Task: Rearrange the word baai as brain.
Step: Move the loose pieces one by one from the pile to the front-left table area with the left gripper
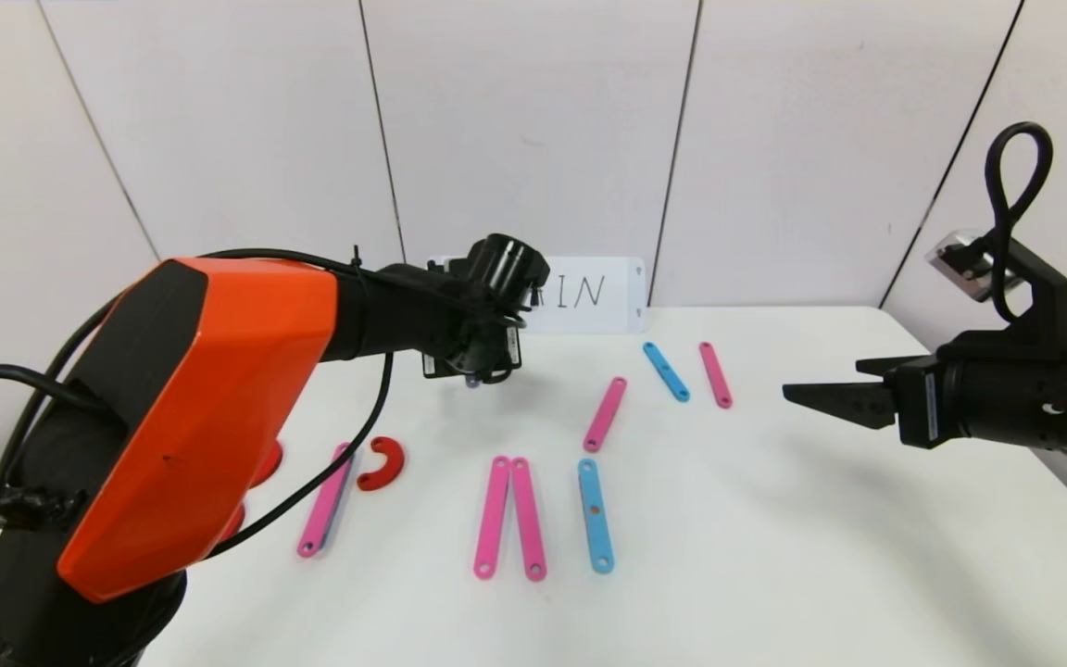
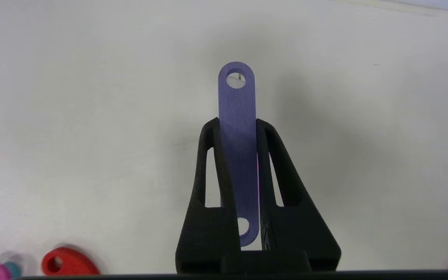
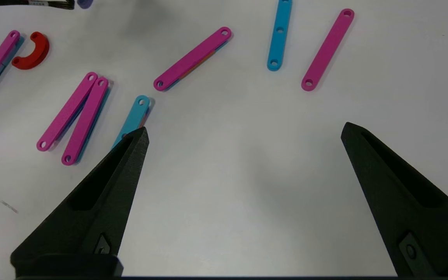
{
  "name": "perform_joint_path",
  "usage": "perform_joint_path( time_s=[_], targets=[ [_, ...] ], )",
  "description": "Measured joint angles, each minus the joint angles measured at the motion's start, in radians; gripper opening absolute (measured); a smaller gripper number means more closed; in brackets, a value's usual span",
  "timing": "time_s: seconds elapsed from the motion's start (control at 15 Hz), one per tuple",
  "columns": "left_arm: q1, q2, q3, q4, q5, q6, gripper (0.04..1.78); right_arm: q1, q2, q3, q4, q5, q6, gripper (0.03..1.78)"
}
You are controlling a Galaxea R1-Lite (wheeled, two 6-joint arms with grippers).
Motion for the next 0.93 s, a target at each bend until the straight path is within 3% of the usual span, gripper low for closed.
perform_joint_path(
  time_s=[0.2, 0.6, 0.93],
  targets=[
    [0.001, -0.052, 0.008, 0.089, 0.054, -0.030, 0.19, -0.001, 0.003, -0.002, 0.000, 0.000, 0.001, 1.73],
    [-0.007, -0.149, 0.038, 0.380, 0.051, -0.304, 0.19, -0.002, 0.021, -0.006, 0.000, 0.000, 0.000, 1.73],
    [-0.029, -0.270, 0.283, 0.354, 0.037, -0.351, 0.19, -0.002, 0.043, -0.009, -0.001, 0.001, -0.001, 1.73]
  ],
)
